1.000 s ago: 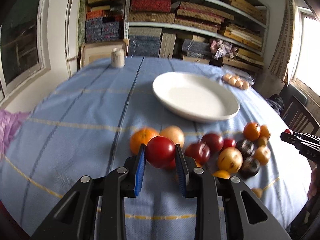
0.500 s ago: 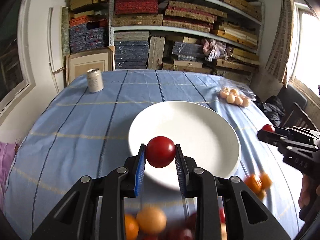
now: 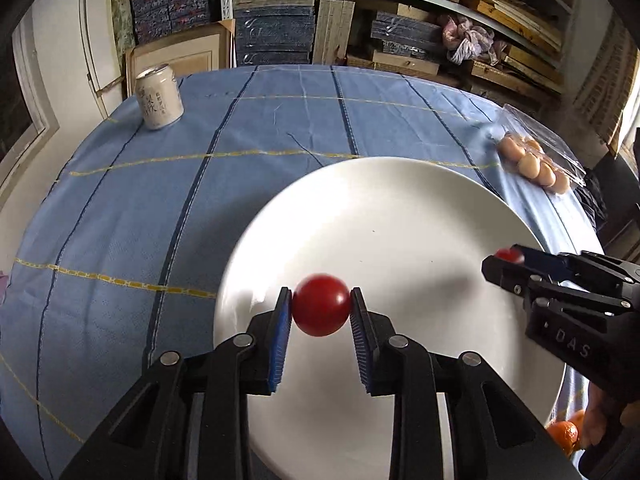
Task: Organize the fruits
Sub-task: 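Carry both tomatoes over the white plate and open both tools, then withdraw both open tools back toward the fruit cluster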
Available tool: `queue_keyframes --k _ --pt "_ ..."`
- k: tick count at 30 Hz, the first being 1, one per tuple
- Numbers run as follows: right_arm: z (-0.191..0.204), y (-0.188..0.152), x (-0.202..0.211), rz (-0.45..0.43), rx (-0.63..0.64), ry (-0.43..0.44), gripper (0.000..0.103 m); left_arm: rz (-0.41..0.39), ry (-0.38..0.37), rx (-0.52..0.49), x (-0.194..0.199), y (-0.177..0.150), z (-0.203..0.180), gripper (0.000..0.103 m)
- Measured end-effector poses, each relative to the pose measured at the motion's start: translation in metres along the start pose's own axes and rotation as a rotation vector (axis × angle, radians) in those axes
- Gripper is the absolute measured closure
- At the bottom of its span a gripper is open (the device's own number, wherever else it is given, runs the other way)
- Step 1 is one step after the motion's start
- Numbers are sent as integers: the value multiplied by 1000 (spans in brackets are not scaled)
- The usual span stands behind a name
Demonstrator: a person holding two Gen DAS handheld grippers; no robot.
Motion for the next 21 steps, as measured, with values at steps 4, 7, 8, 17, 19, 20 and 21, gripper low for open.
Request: queue_keyframes --k 4,7,8,17,19,20,21 --pt "-5 0 18 -51 -7 -15 48 -58 -5 58 24 7 14 35" --pt "-8 -8 48 -97 -22 -5 48 -88 -18 76 48 6 19 34" --pt "-9 -13 59 -111 -22 3 48 -97 -15 69 58 4 21 34" --pt "-15 -111 166 -196 -6 43 40 -192 5 -45 152 -60 22 17" --pt "-16 -141 181 -198 -12 35 40 -193 -12 -50 167 -81 21 17" --pt "-16 -152 186 -199 -9 29 40 -195 -14 -56 173 -90 20 17" --pt "-15 -164 190 -199 -6 23 40 -200 -16 -63 180 -102 20 17"
Point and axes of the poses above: each gripper's, at about its wrist camera, not at the fingertips, and x roughly against the way its jaws point, z to its left, y to its top, the point moved 7 cm from there along -x, roughly the way its jaws point, and after that the axes turned 9 degrees about -z, right-handed, at the moved point
